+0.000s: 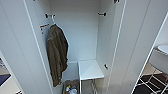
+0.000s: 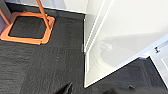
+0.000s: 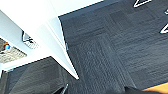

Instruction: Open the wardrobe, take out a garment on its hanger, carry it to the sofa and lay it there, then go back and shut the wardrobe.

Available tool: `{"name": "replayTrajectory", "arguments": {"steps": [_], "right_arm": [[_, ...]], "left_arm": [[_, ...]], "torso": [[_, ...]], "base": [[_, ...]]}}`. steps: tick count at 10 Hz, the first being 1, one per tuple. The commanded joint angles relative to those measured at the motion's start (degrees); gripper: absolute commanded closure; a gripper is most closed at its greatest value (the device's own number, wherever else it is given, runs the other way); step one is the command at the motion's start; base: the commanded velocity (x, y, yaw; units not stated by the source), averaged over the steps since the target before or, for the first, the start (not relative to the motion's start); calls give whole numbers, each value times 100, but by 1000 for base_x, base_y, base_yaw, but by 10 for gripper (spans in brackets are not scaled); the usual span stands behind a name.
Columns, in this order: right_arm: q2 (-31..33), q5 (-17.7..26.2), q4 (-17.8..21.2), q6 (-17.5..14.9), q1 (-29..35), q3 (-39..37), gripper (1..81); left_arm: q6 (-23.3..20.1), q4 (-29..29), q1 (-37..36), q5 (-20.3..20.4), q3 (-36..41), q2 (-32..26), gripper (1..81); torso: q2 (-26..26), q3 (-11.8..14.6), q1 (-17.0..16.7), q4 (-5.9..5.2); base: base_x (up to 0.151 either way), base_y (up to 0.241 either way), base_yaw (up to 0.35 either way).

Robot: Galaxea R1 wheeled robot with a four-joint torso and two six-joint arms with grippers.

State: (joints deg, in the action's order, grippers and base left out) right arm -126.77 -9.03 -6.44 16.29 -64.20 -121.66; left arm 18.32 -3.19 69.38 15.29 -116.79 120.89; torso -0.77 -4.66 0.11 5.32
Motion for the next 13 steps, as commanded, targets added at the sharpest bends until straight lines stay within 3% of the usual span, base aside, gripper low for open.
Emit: {"name": "replayTrajectory", "arguments": {"steps": [1,5,8,11,13], "right_arm": [[808,429,72,446,1552,-436,10],[852,1077,185,672,3046,-734,10],[939,1350,642,1383,3803,-160,10],[729,1905,978,1957,4322,487,10],[281,2362,1558,2010,4612,645,10]], "left_arm": [[585,3,-1253,-289,-266,-1067,10],[690,-41,-2922,-1543,-574,-1225,10],[716,387,-4031,-2335,-451,-1085,10],[708,1189,-4392,-2487,-152,-1014,10],[717,1629,-4577,-2715,33,-733,10]], "torso": [[0,0,0,0],[2,-5,0,0],[7,-6,5,2],[13,-11,11,0],[13,-13,13,0]], "base": [[0,0,0],[0,0,0],[0,0,0],[0,0,0],[0,0,0]]}}
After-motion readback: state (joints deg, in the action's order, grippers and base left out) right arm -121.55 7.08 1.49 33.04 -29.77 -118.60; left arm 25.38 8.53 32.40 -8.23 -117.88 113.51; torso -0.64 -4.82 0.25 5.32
